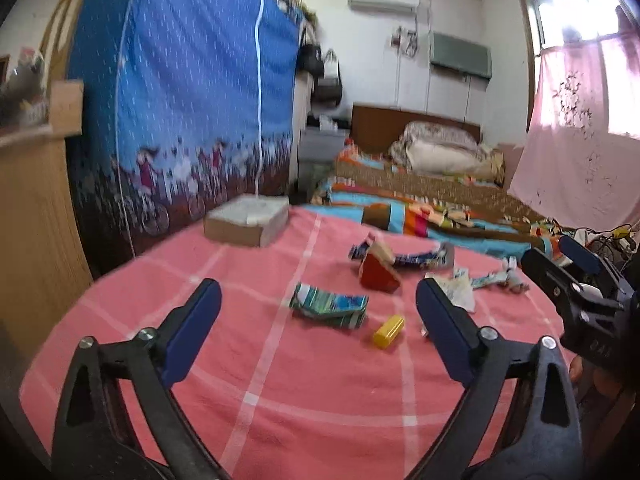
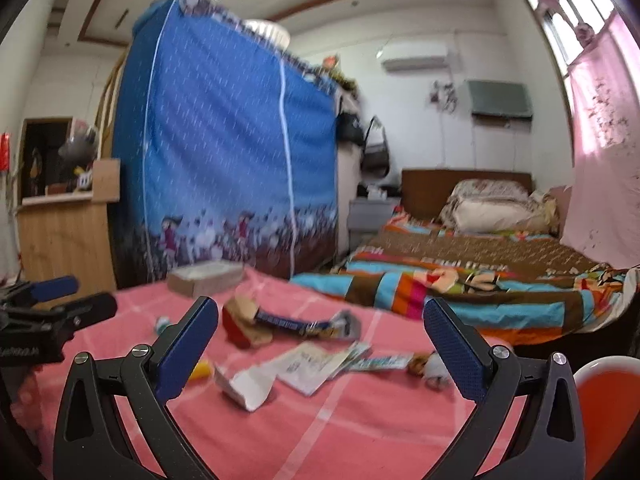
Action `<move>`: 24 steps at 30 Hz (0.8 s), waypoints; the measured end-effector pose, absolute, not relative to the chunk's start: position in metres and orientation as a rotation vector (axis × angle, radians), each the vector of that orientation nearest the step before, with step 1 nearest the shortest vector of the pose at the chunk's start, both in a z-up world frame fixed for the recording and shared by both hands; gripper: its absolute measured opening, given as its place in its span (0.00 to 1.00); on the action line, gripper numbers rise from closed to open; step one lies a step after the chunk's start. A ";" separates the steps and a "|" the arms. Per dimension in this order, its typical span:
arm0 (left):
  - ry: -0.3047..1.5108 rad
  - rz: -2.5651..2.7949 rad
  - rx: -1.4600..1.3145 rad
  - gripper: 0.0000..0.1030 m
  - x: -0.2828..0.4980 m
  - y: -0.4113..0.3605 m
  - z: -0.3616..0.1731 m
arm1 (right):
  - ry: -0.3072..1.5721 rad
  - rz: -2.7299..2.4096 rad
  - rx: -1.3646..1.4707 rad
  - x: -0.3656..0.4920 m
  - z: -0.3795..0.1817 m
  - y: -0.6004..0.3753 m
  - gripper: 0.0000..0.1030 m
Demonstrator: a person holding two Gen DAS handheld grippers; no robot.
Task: Collect trash
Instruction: 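Move both tools back over the trash on the bed cover, then grasp the green-blue wrapper with the left tool while the right tool grasps the white paper scrap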
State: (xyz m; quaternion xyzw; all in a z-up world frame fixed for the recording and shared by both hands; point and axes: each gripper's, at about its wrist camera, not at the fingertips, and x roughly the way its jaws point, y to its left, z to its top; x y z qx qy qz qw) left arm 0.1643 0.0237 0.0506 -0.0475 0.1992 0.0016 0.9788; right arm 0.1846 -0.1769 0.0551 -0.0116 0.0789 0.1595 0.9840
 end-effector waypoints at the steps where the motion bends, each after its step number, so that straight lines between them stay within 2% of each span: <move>1: 0.438 -0.007 -0.116 0.92 0.171 0.028 0.048 | 0.181 0.330 -0.025 0.187 0.054 -0.175 1.00; 4: 0.537 -0.033 -0.171 0.85 0.189 0.036 0.038 | 0.265 0.366 -0.024 0.199 0.049 -0.169 0.99; 8: 0.670 -0.073 -0.209 0.77 0.211 0.041 0.025 | 0.382 0.425 -0.024 0.214 0.039 -0.160 0.86; 12: 0.740 -0.108 -0.213 0.77 0.225 0.043 0.018 | 0.505 0.465 -0.050 0.228 0.025 -0.149 0.81; 14: 0.753 -0.121 -0.208 0.77 0.228 0.044 0.019 | 0.544 0.480 -0.068 0.231 0.020 -0.143 0.71; 19: 0.796 -0.171 -0.186 0.77 0.240 0.042 0.019 | 0.625 0.523 -0.093 0.240 0.010 -0.132 0.66; 21: 0.819 -0.186 -0.162 0.78 0.248 0.038 0.018 | 0.638 0.530 -0.095 0.242 0.008 -0.129 0.60; 22: 0.825 -0.187 -0.146 0.78 0.252 0.035 0.017 | 0.641 0.538 -0.095 0.242 0.007 -0.127 0.51; 24: 0.832 -0.191 -0.125 0.78 0.257 0.032 0.018 | 0.646 0.551 -0.101 0.242 0.007 -0.124 0.46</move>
